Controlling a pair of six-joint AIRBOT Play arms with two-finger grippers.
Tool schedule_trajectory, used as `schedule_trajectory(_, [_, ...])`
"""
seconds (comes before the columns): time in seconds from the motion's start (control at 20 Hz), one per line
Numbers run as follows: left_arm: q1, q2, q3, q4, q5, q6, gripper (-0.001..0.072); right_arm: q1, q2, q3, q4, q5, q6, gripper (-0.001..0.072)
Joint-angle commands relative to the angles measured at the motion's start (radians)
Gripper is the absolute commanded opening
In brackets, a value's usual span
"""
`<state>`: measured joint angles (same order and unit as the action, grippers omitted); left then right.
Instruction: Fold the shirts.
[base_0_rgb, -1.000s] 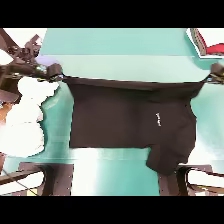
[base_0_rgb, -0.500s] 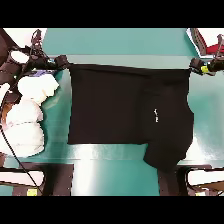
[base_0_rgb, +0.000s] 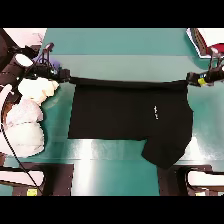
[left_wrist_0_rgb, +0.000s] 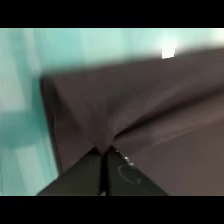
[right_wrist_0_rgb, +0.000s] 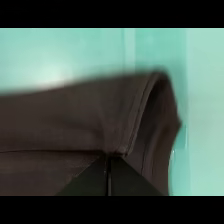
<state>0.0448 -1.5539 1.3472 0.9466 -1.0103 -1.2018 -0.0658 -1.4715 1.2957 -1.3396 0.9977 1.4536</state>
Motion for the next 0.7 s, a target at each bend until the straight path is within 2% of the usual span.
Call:
schedule_trajectory(0.0, [0.000, 0.000, -0.059, 0.039, -0.058, -0.006, 0.0025, 0.002, 0.068, -0.163, -0.023, -0.033, -0.003, 0.0013])
schedule_trajectory(0.1, [0.000, 0.000, -0.073, 0.048, -0.073, -0.035, 0.0027, 0.002, 0.072, -0.201, -0.019, -0.036, -0.002, 0.0013])
schedule_trajectory(0.15, [0.001, 0.000, -0.072, 0.061, -0.076, -0.065, 0.0170, 0.002, 0.072, -0.211, -0.013, -0.031, 0.014, 0.0018])
schedule_trajectory(0.2, [0.001, 0.000, -0.072, 0.072, -0.076, -0.104, 0.0486, 0.002, 0.072, -0.210, -0.013, -0.016, 0.029, 0.0085])
schedule_trajectory(0.25, [0.001, 0.000, -0.071, 0.076, -0.080, -0.134, 0.0543, 0.002, 0.073, -0.202, -0.004, 0.002, 0.032, 0.0266])
schedule_trajectory(0.3, [0.006, 0.001, -0.067, 0.076, -0.106, -0.148, 0.0543, -0.003, 0.073, -0.185, 0.013, 0.046, 0.031, 0.0317])
schedule_trajectory(0.5, [0.100, 0.069, -0.040, 0.130, -0.307, -0.149, 0.0543, -0.072, 0.153, -0.122, 0.014, 0.347, -0.035, 0.0316])
schedule_trajectory(0.65, [0.150, 0.208, -0.178, 0.150, -0.362, -0.122, 0.0543, -0.151, 0.270, -0.185, 0.014, 0.446, -0.042, 0.0316])
